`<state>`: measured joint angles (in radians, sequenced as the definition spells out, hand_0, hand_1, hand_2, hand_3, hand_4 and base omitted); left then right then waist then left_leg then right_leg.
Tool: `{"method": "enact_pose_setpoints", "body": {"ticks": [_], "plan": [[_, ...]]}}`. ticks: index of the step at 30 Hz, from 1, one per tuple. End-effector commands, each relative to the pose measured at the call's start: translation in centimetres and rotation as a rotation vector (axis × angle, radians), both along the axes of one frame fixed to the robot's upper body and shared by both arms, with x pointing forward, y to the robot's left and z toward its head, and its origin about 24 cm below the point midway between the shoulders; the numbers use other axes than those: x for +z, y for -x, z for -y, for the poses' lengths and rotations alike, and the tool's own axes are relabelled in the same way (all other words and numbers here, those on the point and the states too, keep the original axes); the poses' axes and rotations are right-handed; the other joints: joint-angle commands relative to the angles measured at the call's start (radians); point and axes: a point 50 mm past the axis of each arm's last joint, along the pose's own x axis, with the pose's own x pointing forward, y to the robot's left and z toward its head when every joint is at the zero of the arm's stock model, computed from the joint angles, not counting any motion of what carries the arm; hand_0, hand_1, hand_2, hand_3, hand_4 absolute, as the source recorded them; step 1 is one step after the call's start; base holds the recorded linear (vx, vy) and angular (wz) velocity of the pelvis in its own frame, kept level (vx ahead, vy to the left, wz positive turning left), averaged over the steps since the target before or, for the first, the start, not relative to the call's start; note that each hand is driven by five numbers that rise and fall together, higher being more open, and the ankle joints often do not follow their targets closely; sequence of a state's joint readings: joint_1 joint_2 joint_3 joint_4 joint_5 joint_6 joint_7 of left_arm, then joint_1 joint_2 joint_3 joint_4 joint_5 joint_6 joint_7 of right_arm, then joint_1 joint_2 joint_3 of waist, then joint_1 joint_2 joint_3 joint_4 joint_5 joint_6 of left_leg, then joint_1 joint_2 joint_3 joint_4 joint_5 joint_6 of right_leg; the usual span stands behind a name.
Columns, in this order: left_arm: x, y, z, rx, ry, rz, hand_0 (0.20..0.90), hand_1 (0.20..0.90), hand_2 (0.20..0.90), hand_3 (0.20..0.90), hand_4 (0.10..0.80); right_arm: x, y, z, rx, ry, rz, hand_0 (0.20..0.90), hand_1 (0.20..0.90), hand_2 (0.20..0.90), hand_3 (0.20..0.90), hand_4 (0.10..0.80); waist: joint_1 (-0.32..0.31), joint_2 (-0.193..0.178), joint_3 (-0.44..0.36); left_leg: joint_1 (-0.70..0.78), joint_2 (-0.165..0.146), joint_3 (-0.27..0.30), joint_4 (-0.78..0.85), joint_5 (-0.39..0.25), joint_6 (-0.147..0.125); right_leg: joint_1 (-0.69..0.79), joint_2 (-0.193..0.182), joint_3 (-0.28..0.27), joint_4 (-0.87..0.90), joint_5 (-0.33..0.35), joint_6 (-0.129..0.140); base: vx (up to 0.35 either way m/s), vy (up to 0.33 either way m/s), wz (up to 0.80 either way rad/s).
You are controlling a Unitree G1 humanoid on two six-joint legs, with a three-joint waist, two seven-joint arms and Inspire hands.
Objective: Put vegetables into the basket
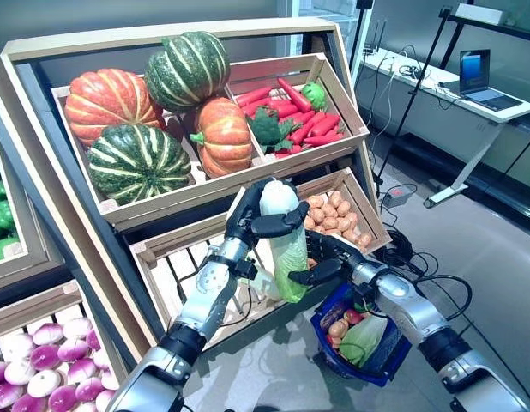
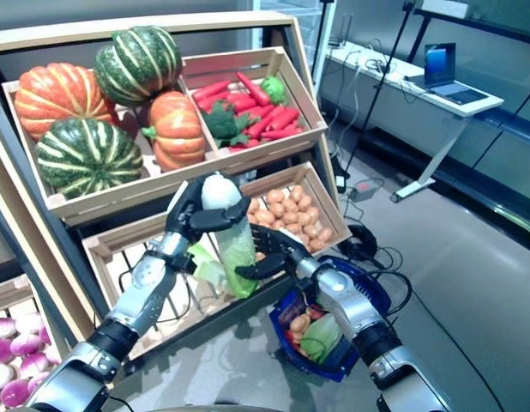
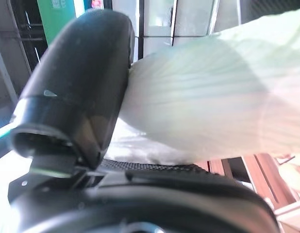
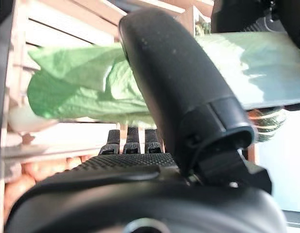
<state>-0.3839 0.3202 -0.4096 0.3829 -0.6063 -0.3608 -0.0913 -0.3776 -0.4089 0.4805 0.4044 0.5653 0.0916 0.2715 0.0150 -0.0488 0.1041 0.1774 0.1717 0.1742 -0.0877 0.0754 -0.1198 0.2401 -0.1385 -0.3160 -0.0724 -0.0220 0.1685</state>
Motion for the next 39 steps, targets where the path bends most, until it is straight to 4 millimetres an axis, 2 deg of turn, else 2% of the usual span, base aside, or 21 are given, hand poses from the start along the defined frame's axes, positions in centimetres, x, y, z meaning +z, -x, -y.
{"method": "enact_pose_setpoints", "body": {"ticks": [1,9,12,14,15,18,24,25,26,28,29,30,32,35,38,39], "plan": [[6.8,-0.3,5.9,-0.272,0.211,0.244,0.3,0.3,0.3,0.3,0.4,6.7,-3.6,-3.9,0.118,-0.222,0.175,0.9,0.9,0.9,0.9,0.8,0.007,0.001,-0.05,0.02,-0.011,0.011,0.0,-0.065,0.008,-0.009,-0.018,-0.015,0.025,0.021,-0.054,0.0,0.0,0.0],[6.8,0.9,8.4,-0.516,0.383,0.184,0.3,0.3,0.3,0.3,0.4,7.0,-3.2,-5.6,0.24,-0.443,0.086,0.9,0.9,0.9,0.9,0.8,0.014,0.0,-0.053,0.03,-0.011,0.007,0.0,-0.071,0.007,0.001,-0.017,-0.018,0.022,0.022,-0.055,0.0,0.0,0.0],[5.9,1.4,9.4,-0.665,0.476,0.102,0.3,0.3,0.3,0.3,0.4,8.0,-3.2,-6.2,0.327,-0.557,0.089,0.9,0.9,0.9,0.9,0.8,0.016,0.0,-0.058,0.036,-0.012,0.006,0.0,-0.075,0.007,0.004,-0.019,-0.018,0.024,0.02,-0.054,0.0,0.0,0.0],[5.6,1.5,9.5,-0.689,0.492,0.09,0.3,0.3,0.3,0.3,0.4,8.4,-3.3,-6.2,0.344,-0.585,0.091,0.9,0.9,0.9,0.9,0.8,0.016,0.0,-0.06,0.037,-0.012,0.006,0.0,-0.077,0.007,0.005,-0.019,-0.019,0.024,0.019,-0.054,0.0,0.0,0.0],[5.4,1.6,9.6,-0.698,0.496,0.086,0.3,0.3,0.3,0.3,0.4,8.5,-3.4,-6.1,0.342,-0.595,0.097,0.3,0.3,0.3,0.3,0.4,0.016,0.001,-0.062,0.04,-0.013,0.006,0.0,-0.079,0.006,0.006,-0.02,-0.018,0.024,0.018,-0.054,0.0,0.0,0.0],[5.3,1.6,9.5,-0.69,0.498,0.087,0.3,0.3,0.3,0.3,0.4,8.7,-3.7,-5.8,0.331,-0.581,0.098,0.3,0.3,0.3,0.3,0.4,0.016,0.001,-0.066,0.041,-0.015,0.004,0.0,-0.082,0.007,0.01,-0.02,-0.017,0.02,0.018,-0.053,0.0,0.0,0.0],[5.4,1.2,8.5,-0.642,0.466,0.11,0.3,0.3,0.3,0.3,0.4,7.4,-4.3,-3.5,0.227,-0.483,0.072,0.3,0.3,0.3,0.3,0.4,0.014,0.001,-0.073,0.039,-0.015,0.004,0.0,-0.083,0.007,0.009,-0.024,-0.019,0.012,0.025,-0.05,0.0,0.0,0.0],[5.3,1.0,8.4,-0.62,0.427,0.098,0.505,0.505,0.505,0.505,0.536,7.0,-4.5,-2.9,0.194,-0.436,0.069,0.3,0.3,0.3,0.3,0.4,0.012,0.002,-0.072,0.037,-0.015,0.005,0.0,-0.082,0.006,0.008,-0.024,-0.018,0.009,0.027,-0.05,0.0,0.0,0.0],[5.2,1.0,8.2,-0.607,0.4,0.091,0.9,0.9,0.9,0.9,0.8,6.8,-4.5,-2.5,0.177,-0.405,0.068,0.3,0.3,0.3,0.3,0.4,0.011,0.002,-0.073,0.037,-0.015,0.005,0.0,-0.081,0.007,0.007,-0.024,-0.017,0.007,0.029,-0.049,0.0,0.0,0.0],[5.1,0.7,7.6,-0.576,0.345,0.09,0.9,0.9,0.9,0.9,0.8,6.2,-4.5,-1.4,0.129,-0.349,0.062,0.3,0.3,0.3,0.3,0.4,0.008,0.003,-0.071,0.034,-0.015,0.007,0.0,-0.079,0.007,0.004,-0.023,-0.013,0.004,0.033,-0.048,0.0,0.0,0.0],[5.1,0.3,6.5,-0.517,0.254,0.116,0.9,0.9,0.9,0.9,0.8,5.5,-4.5,0.1,0.074,-0.292,0.048,0.3,0.3,0.3,0.3,0.4,0.003,0.003,-0.068,0.033,-0.014,0.012,0.0,-0.077,0.007,0.001,-0.023,-0.01,0.003,0.036,-0.048,0.0,0.0,0.0],[5.0,0.2,6.1,-0.499,0.229,0.124,0.9,0.9,0.9,0.9,0.8,5.3,-4.4,0.5,0.059,-0.279,0.042,0.3,0.3,0.3,0.3,0.4,0.003,0.004,-0.068,0.033,-0.013,0.014,0.0,-0.076,0.007,0.001,-0.023,-0.009,0.002,0.037,-0.048,0.0,0.0,0.0],[5.2,-0.4,4.1,-0.378,0.11,0.148,0.9,0.9,0.9,0.9,0.8,4.2,-4.1,2.5,-0.011,-0.238,0.002,0.3,0.3,0.3,0.3,0.4,-0.001,0.004,-0.065,0.033,-0.012,0.019,0.0,-0.073,0.008,-0.002,-0.021,-0.005,0.002,0.039,-0.048,0.009,-0.001,-0.02],[5.1,-1.6,0.0,-0.179,-0.128,0.189,0.9,0.9,0.9,0.9,0.8,2.4,-3.3,6.5,-0.138,-0.167,-0.06,0.3,0.3,0.3,0.3,0.4,-0.007,0.006,-0.057,0.037,-0.01,0.031,0.0,-0.067,0.011,-0.007,-0.021,-0.001,0.008,0.039,-0.047,0.043,-0.004,-0.04],[4.9,-2.3,-3.2,-0.065,-0.246,0.177,0.9,0.9,0.9,0.9,0.8,1.3,-2.5,9.4,-0.227,-0.151,-0.099,0.3,0.3,0.3,0.3,0.4,-0.012,0.012,-0.05,0.042,-0.009,0.045,0.0,-0.062,0.011,-0.014,-0.022,-0.002,0.021,0.034,-0.046,0.058,0.005,-0.07],[4.7,-2.7,-4.9,-0.006,-0.292,0.156,0.9,0.9,0.9,0.9,0.8,0.8,-2.0,10.9,-0.277,-0.132,-0.115,0.3,0.3,0.3,0.3,0.4,-0.015,0.017,-0.042,0.045,-0.01,0.053,0.0,-0.056,0.01,-0.022,-0.022,-0.001,0.039,0.025,-0.047,0.045,0.022,-0.1]]}}
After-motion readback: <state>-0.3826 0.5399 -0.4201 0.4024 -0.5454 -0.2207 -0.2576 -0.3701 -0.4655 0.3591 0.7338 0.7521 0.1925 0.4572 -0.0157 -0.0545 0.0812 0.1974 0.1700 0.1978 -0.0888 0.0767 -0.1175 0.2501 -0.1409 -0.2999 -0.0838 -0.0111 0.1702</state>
